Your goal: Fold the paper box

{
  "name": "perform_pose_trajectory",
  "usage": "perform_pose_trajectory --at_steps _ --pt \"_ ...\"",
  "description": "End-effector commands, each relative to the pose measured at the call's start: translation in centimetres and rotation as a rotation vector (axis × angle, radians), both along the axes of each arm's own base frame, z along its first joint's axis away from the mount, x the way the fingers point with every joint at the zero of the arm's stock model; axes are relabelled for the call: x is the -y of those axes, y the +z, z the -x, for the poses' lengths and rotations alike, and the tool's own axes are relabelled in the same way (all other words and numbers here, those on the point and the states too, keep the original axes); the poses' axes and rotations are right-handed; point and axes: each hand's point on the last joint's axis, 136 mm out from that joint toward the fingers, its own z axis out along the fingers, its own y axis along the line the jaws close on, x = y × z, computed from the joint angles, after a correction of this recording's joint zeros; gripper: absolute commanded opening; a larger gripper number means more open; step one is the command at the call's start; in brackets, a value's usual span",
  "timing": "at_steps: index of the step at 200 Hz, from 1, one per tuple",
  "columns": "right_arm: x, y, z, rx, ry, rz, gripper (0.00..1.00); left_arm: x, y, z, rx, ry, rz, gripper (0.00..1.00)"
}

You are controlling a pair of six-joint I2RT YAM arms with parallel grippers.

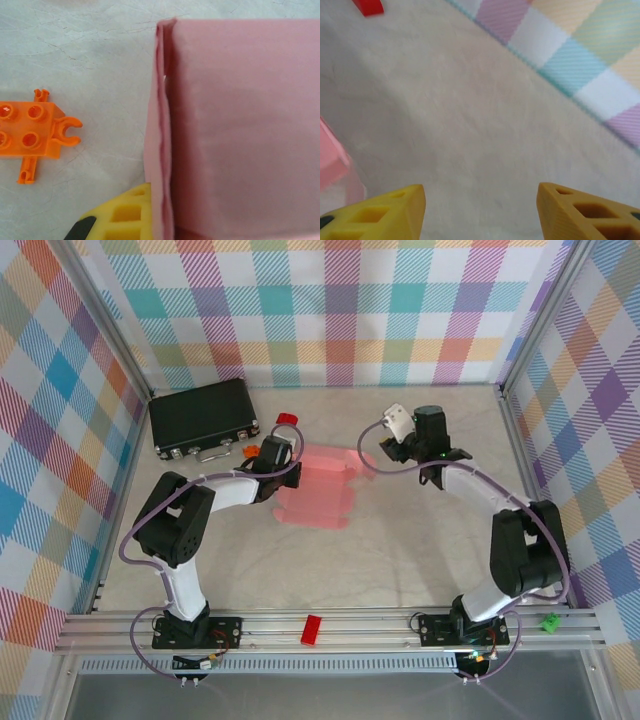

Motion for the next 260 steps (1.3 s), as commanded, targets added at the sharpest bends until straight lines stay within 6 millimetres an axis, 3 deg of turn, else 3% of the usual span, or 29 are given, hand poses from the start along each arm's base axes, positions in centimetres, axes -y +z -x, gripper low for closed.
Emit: perform_pose_trajectory --at_steps 1,61,126,188,260 --pt "-1.0 -2.4 0.8 -0.158 0.017 -0.05 0.59 0.3 1.1 0.4 0.029 -0.022 0.004 0.0" --pt "-2.0 -6.3 -0.1 -0.28 0.068 -0.05 0.52 0.5 1.1 0.3 0.029 -0.029 0.008 0.0" --pt "-5.7 -7.9 2.4 -0.336 0.284 -0.043 0.48 0.3 1.2 -0.1 0.036 -0.009 0.001 0.0" --pt "-8.1 -8.1 4.2 -0.366 0.394 -0.059 0.46 0.5 1.2 -0.2 0.034 -0.007 0.01 0.0" --pt "-10.5 -6.8 5.8 -0.389 0.507 -0.132 0.4 0.5 1.2 -0.2 0.031 -0.005 0.014 0.0"
